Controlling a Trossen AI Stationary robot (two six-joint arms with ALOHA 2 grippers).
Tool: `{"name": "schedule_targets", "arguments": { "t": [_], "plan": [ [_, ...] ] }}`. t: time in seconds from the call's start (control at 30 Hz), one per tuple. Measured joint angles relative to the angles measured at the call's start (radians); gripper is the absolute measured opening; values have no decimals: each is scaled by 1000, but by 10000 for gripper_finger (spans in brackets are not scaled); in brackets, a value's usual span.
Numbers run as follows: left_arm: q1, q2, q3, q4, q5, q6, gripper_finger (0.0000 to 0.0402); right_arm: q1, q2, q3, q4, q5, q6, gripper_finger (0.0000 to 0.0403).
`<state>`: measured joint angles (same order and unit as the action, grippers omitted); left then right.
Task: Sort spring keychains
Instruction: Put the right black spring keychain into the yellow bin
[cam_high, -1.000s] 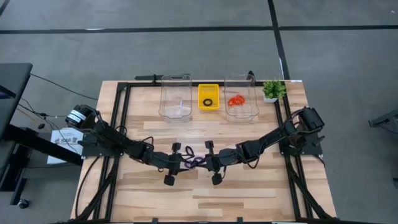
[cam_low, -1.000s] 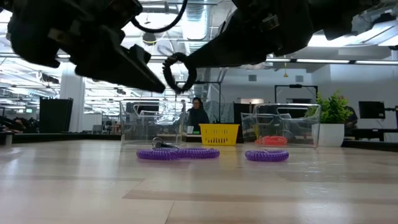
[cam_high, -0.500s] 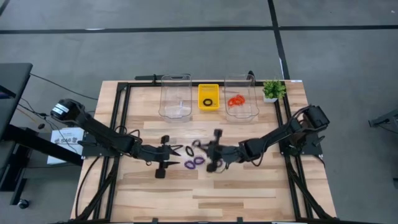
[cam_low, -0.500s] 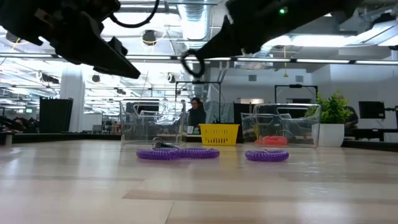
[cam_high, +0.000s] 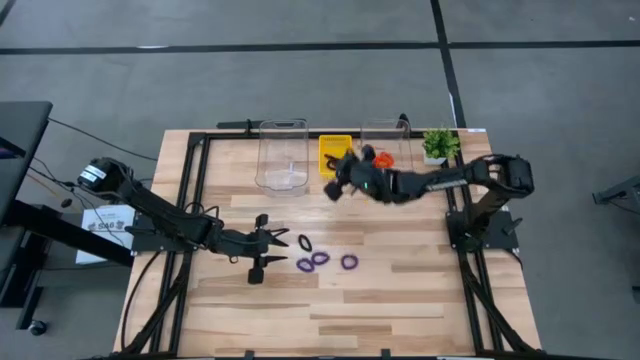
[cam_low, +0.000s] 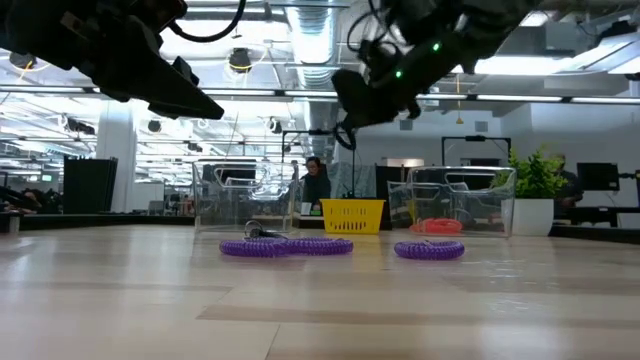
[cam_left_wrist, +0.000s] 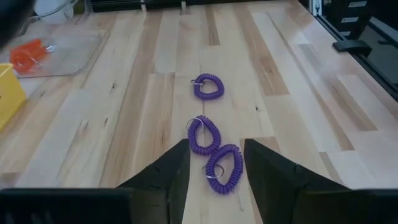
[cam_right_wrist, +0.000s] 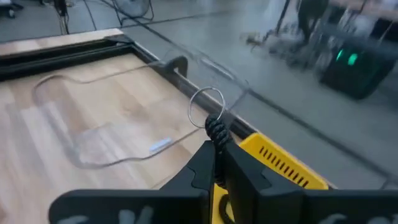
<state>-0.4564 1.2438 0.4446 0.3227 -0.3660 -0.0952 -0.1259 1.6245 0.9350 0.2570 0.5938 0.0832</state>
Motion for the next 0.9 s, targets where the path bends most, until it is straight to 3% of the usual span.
{"name": "schedule_targets", "arguments": {
  "t": [0.13,0.4,0.53,0.9],
  "plan": [
    [0,0,0,0,0,0,150,-89,0,28,-18,-113,27,19],
    [0,0,0,9,0,4,150,-156,0,81,-113,-213,36,18],
    [0,0,0,22,0,4,150,-175,0,84,-208,-211,86,18],
    [0,1,0,46,0,1,150,-146,16,85,-215,-202,122,17]
  ]
}}
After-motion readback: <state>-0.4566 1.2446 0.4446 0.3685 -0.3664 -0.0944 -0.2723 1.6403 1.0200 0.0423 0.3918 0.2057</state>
